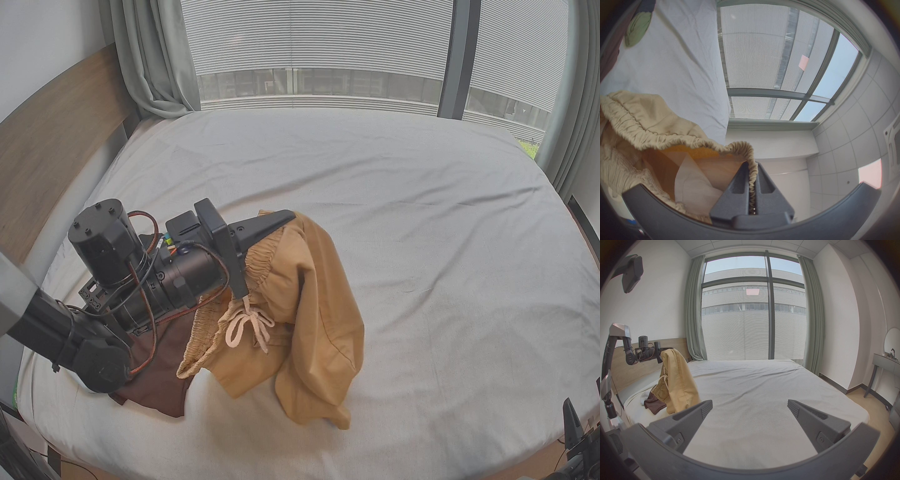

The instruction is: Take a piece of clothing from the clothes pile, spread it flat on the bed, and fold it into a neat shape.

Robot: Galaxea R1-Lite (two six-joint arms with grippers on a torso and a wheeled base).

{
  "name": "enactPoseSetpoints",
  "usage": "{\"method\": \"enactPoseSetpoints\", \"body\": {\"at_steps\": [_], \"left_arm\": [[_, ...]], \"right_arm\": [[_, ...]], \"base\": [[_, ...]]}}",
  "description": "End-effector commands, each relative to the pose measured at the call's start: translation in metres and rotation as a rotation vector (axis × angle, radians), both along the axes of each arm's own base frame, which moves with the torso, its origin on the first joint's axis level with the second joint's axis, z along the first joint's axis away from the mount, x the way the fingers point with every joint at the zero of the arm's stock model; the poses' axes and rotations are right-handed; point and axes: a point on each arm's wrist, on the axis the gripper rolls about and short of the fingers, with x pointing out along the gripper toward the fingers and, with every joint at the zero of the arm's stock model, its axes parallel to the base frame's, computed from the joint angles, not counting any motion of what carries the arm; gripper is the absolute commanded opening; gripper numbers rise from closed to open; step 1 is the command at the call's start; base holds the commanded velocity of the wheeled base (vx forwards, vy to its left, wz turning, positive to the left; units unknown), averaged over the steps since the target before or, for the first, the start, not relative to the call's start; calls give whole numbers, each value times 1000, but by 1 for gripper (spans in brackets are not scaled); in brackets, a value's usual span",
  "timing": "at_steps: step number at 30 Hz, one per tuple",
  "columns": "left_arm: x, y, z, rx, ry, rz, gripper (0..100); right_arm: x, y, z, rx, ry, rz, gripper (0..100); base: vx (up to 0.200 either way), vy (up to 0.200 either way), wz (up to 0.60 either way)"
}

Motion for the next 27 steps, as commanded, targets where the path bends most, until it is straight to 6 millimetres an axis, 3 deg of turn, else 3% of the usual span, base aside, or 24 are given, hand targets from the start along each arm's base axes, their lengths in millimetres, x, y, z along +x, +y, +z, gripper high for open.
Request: {"method": "enactPoseSetpoints", "body": {"at_steps": [1,27], "left_arm": [[4,-8,12,-65,15,-28,0],[-10,-74,49,-170,-26,-227,0]], "right_arm": [[1,0,-5,0,9,0,100],[1,0,-5,0,9,0,100]], "base": [[0,0,0],[0,0,0]]}}
